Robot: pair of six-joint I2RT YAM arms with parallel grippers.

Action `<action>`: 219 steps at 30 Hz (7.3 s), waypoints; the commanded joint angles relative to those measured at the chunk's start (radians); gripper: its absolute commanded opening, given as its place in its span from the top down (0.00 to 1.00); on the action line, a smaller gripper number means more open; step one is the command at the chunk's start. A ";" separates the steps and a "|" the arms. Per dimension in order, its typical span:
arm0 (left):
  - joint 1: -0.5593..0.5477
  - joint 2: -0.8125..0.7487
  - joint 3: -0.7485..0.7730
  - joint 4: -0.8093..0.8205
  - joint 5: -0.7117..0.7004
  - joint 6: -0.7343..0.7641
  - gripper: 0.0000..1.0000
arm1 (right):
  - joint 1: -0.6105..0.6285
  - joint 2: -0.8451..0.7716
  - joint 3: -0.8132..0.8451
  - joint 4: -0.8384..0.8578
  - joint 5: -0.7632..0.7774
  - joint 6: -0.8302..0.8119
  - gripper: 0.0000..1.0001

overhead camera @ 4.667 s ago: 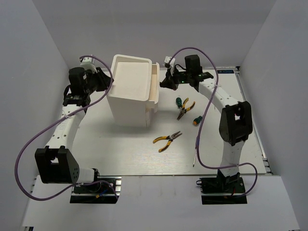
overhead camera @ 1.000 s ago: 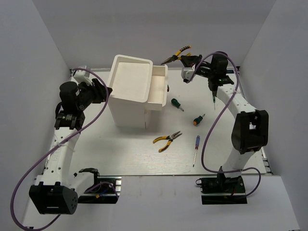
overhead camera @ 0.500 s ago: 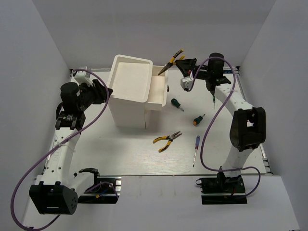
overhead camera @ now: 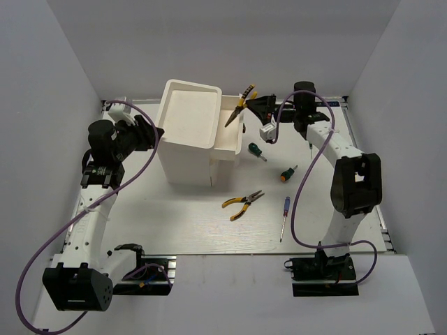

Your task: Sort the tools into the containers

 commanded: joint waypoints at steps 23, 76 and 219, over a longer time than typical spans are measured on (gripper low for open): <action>-0.040 0.084 0.243 -0.160 0.279 0.115 1.00 | 0.006 -0.223 -0.268 0.657 0.382 0.945 1.00; -0.987 0.722 0.033 -0.002 -0.652 0.287 0.43 | -0.089 -0.484 -0.491 -0.578 0.605 1.391 0.53; -0.582 0.679 0.674 -0.016 -0.182 -0.352 0.67 | -0.349 -0.604 -0.615 -0.411 0.650 1.591 0.80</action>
